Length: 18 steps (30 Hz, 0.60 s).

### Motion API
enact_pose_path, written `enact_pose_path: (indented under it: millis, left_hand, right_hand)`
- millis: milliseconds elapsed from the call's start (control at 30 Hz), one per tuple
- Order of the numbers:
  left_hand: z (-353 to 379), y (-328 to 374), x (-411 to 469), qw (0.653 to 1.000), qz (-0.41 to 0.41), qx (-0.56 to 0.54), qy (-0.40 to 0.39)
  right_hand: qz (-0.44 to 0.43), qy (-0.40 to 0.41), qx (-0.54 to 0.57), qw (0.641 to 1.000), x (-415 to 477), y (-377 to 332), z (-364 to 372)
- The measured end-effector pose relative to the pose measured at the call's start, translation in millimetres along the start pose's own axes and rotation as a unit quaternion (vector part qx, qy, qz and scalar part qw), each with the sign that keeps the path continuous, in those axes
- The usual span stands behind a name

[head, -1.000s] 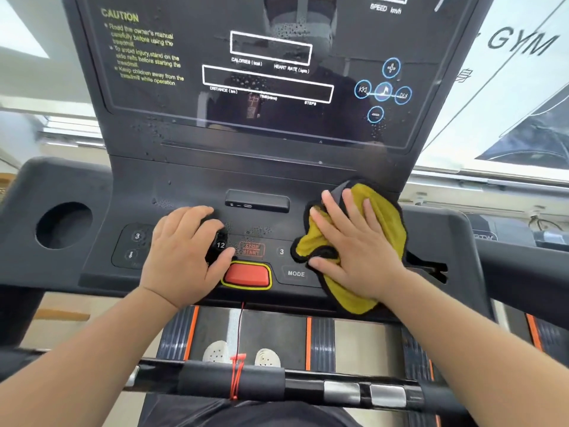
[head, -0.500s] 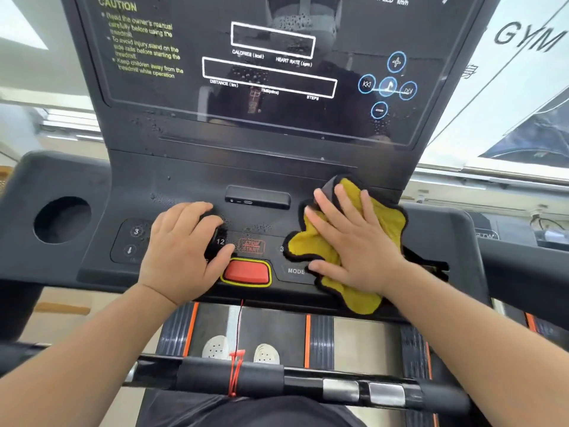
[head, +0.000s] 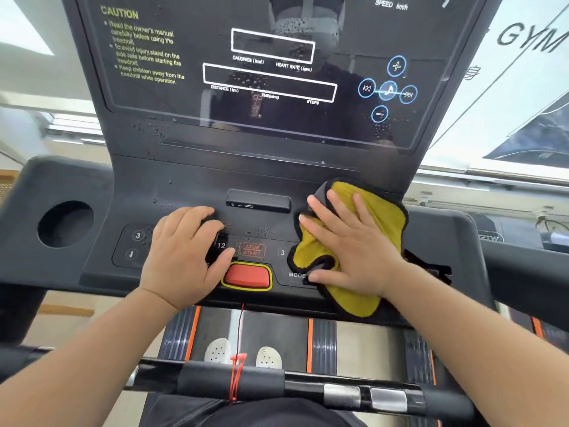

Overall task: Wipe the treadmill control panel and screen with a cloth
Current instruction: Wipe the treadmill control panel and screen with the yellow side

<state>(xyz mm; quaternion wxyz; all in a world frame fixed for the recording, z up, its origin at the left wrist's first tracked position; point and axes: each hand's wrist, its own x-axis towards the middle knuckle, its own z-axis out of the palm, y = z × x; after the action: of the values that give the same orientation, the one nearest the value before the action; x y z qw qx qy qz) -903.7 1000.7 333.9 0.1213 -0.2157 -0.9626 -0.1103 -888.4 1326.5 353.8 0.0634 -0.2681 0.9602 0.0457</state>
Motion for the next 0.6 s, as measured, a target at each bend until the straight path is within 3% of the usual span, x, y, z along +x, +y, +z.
enact_pose_path:
  millis: [133,233,467,533,600]
  left_hand:
    - [-0.1,0.1,0.8,1.000,-0.001,-0.002,0.003]
    - [-0.4,-0.3,1.2,1.000,0.004,-0.003,0.012]
    - [-1.5,0.6,1.8,1.000,-0.003,-0.003,0.003]
    - [-2.4,1.2,1.8,1.000,-0.007,-0.002,-0.002]
    - [-2.8,1.4,1.2,1.000,-0.010,0.000,-0.004]
  right_hand:
    - [-0.001,-0.005,0.041,0.999,-26.8,-53.3,11.4]
    - [-0.013,-0.006,0.053,0.998,-45.2,-49.7,18.3]
    - [0.218,0.022,0.053,0.974,3.6,-35.2,10.2]
    - [0.239,0.022,0.065,0.968,17.1,-58.5,7.7]
    - [0.204,0.007,0.072,0.976,15.2,-77.7,6.8]
